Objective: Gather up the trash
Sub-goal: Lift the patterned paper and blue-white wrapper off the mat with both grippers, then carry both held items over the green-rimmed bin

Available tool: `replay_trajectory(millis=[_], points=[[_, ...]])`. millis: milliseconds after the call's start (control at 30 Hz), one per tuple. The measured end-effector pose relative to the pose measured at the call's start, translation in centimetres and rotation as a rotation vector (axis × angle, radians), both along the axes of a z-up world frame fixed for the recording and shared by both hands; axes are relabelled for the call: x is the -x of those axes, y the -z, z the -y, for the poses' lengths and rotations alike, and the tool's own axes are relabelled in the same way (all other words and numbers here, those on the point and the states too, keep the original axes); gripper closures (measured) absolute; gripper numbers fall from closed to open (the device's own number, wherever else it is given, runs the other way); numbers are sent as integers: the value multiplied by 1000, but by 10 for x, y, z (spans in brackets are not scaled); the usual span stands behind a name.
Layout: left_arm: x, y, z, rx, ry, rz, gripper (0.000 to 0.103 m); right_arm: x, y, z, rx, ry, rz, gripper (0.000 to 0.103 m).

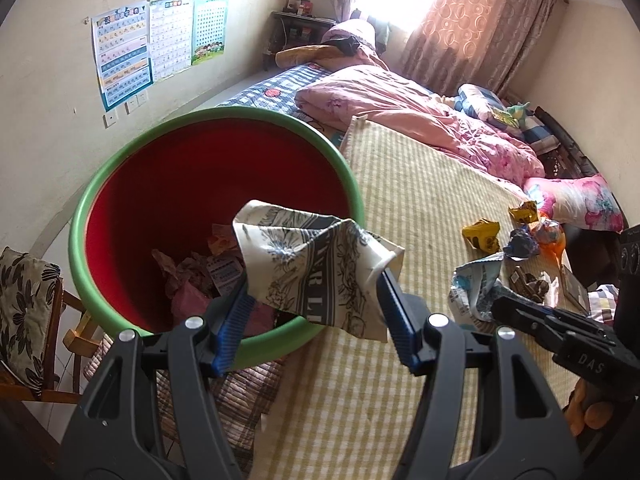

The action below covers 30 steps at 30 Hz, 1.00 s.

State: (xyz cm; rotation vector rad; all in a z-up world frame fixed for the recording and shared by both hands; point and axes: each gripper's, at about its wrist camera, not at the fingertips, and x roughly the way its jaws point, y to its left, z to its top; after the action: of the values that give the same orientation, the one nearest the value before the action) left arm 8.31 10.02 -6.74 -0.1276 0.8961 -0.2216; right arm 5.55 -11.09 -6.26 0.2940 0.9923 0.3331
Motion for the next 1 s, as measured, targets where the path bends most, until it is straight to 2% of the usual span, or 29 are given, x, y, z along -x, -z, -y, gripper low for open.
replay_trajectory(millis=[367,1000], points=[[-5,0,-34,3,-45,4,44,-11,0,-23,4,-18,8,86],[-17,5,-64,11,-54,-2,44,-22,-4,-53,13,-14,25,86]])
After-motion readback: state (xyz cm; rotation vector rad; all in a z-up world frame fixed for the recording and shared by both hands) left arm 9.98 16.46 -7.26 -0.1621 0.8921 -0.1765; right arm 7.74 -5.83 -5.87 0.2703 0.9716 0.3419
